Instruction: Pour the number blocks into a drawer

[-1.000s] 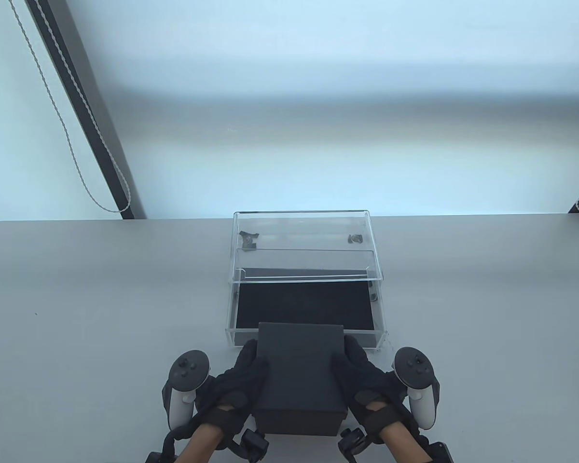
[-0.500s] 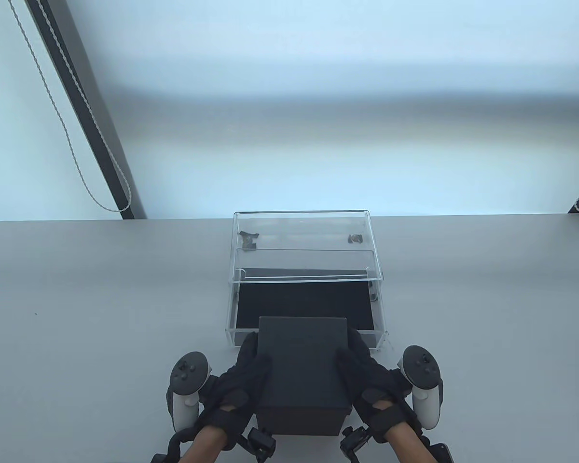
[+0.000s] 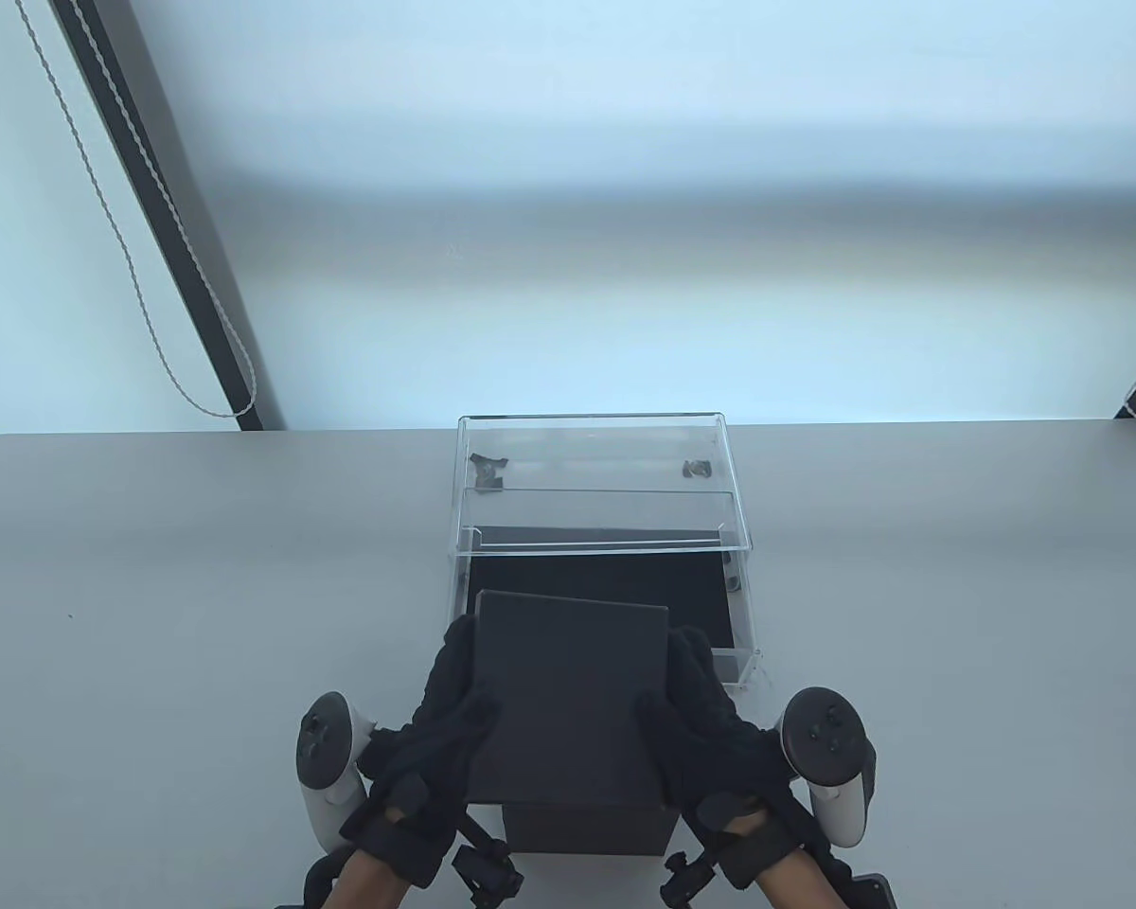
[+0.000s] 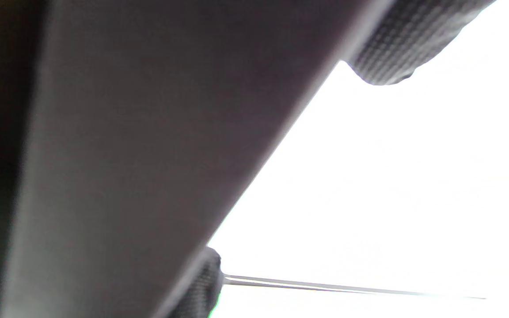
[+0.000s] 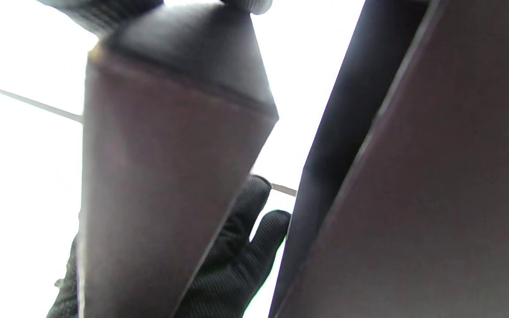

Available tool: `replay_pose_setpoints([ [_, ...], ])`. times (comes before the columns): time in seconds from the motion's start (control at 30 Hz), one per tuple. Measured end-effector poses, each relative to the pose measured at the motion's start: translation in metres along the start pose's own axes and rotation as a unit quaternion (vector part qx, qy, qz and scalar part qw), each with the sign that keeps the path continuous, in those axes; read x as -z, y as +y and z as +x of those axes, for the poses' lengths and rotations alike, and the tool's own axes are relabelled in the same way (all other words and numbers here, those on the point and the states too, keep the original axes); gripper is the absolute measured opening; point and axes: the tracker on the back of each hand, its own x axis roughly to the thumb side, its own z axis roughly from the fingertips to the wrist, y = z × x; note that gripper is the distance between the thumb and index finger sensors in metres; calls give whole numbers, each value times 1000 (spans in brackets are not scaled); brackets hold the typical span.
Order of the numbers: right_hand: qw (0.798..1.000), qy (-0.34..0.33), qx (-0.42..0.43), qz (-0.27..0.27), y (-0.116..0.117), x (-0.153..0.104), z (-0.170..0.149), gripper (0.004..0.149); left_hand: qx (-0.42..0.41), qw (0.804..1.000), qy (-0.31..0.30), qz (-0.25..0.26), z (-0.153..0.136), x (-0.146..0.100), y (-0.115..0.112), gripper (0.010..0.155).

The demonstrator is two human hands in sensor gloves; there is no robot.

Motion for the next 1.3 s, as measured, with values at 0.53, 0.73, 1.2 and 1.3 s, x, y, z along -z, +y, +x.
replay_pose_setpoints([
  [0.53,1000,0,-7,16,7,-1,2,79,-164,985,-41,-31,-1,3,-6,83],
  [0.73,1000,1,-19,16,7,-1,2,81,-162,985,-53,-7,6,2,4,82],
  [1.2,1000,8,-26,-8,-3,1,-2,82,-48,987,-126,86,44,-7,61,82],
  [1.3,1000,9,-28,-8,-3,1,-1,81,-26,984,-138,108,52,-11,75,82],
])
